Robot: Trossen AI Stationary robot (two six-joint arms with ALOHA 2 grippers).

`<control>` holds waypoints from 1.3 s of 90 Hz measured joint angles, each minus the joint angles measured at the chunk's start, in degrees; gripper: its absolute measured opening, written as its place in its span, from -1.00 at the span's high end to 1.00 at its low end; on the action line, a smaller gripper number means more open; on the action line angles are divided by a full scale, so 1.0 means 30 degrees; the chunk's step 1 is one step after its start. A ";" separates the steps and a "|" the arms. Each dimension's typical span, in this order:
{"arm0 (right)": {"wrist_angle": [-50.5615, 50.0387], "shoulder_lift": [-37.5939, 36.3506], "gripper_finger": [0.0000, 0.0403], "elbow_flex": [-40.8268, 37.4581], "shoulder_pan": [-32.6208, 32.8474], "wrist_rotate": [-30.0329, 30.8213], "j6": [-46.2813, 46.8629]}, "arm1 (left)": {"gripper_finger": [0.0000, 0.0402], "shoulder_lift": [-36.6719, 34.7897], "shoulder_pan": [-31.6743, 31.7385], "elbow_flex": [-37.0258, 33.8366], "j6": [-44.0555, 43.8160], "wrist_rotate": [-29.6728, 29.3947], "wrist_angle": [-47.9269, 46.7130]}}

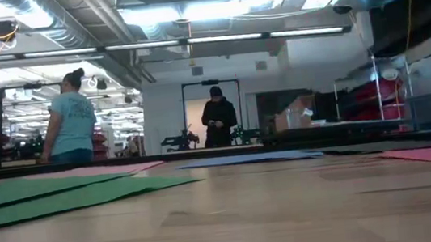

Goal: Organize paper
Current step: Stack the red paper on top of the other red papers on the table

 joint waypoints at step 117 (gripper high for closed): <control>0.1729 0.0000 -0.08 0.0000 -0.0217 0.3477 -0.4288 | 1.00 0.0000 0.0000 -0.0015 -0.0142 0.0081 -0.0022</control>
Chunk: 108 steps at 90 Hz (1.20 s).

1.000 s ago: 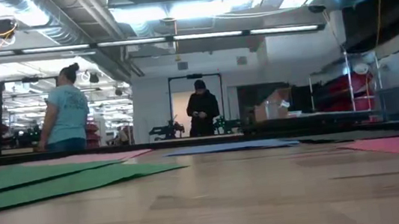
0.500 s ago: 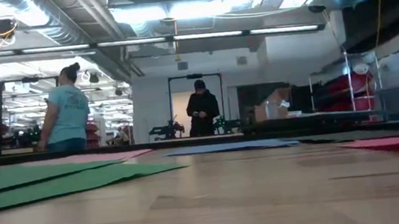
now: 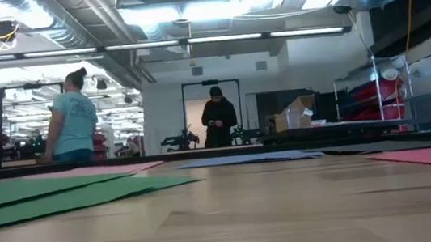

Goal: Organize paper
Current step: Stack the red paper on top of the other red papers on the table

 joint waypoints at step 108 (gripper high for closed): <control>-0.3988 0.1872 1.00 0.0103 -1.1647 -0.4797 -2.7902 | 1.00 0.0022 0.0306 -0.0015 0.0169 -0.0001 -0.0197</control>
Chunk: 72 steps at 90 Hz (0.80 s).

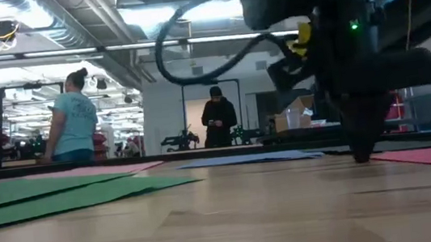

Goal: Organize paper
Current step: Stack the red paper on top of the other red papers on the table

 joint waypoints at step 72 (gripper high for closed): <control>-0.3910 0.0124 1.00 -0.0168 0.0062 0.0072 0.0389 | 1.00 0.0590 0.0000 -0.0007 -0.0328 0.0503 0.0029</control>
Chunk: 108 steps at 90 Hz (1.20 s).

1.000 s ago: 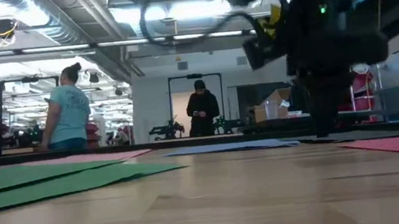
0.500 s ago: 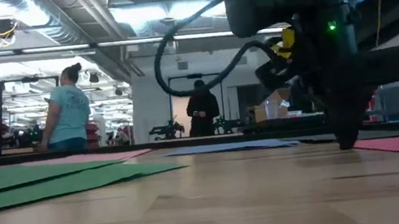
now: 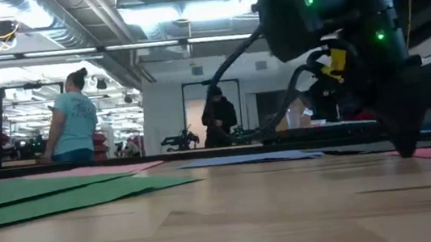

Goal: Organize paper
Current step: Stack the red paper on top of the other red papers on the table

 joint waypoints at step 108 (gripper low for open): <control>0.2991 -0.2269 1.00 -0.3664 -0.0477 0.1773 0.2492 | 1.00 -0.0015 0.0015 0.0000 -0.0278 -0.0005 -0.0331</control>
